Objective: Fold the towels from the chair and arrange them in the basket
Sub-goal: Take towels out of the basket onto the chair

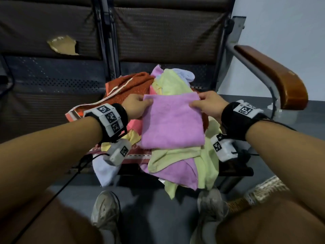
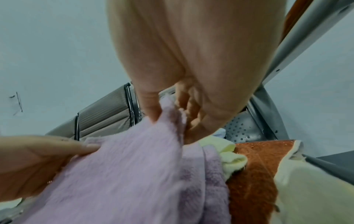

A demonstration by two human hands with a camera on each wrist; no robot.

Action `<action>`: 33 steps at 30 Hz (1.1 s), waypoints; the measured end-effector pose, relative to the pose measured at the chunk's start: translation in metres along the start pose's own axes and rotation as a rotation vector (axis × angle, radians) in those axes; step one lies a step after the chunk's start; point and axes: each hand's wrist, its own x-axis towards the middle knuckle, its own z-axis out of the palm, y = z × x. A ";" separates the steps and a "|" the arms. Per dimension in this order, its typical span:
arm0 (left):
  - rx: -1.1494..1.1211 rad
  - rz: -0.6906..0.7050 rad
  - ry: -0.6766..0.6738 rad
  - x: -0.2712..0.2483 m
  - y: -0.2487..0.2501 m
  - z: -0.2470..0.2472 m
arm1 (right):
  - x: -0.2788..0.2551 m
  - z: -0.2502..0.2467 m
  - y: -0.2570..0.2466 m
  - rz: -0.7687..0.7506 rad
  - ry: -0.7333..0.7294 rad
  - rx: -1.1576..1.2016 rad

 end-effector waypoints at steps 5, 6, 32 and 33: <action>0.102 0.019 0.155 0.029 -0.005 0.011 | 0.030 0.014 0.011 -0.079 0.173 -0.161; 0.176 0.041 0.205 0.027 -0.005 0.012 | 0.029 0.014 0.011 -0.114 0.173 -0.227; 0.235 0.247 -0.138 -0.036 -0.032 0.003 | -0.044 0.005 0.021 -0.311 -0.245 -0.346; 0.217 0.221 -0.122 -0.033 -0.033 0.003 | -0.042 0.007 0.021 -0.272 -0.257 -0.300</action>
